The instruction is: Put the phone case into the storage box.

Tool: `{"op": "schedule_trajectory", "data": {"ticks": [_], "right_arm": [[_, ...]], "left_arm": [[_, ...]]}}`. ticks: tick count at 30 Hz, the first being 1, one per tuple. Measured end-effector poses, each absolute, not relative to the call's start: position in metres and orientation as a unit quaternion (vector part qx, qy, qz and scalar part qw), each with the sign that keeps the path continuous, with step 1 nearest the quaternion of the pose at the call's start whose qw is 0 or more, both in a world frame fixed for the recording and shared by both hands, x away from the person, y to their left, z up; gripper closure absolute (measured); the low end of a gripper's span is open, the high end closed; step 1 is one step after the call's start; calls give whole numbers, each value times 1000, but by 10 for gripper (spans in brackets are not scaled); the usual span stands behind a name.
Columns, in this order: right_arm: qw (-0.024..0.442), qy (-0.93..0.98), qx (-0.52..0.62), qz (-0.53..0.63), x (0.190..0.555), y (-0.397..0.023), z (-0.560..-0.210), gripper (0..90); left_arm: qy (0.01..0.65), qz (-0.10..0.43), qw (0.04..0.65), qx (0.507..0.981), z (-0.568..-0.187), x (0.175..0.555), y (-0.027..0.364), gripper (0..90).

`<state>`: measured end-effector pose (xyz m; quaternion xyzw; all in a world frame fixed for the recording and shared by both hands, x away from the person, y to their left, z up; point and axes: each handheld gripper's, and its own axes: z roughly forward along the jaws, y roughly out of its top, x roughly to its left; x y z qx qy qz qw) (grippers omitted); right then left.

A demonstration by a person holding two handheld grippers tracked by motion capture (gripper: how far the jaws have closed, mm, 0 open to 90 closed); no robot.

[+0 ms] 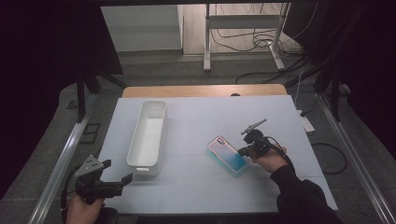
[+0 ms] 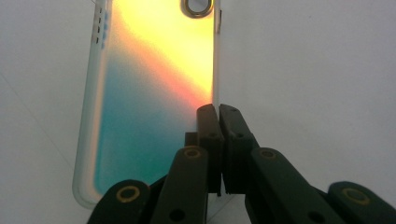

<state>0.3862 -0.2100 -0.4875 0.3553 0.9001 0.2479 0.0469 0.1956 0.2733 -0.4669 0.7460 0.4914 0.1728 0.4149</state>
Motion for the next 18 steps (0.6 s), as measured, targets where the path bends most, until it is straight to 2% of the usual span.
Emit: {"op": "schedule_trajectory", "data": {"ticks": [18], "right_arm": [[86, 881, 345, 312, 375, -217, -463, 882]], "left_arm": [[500, 167, 411, 744, -467, 198, 274, 0]]}}
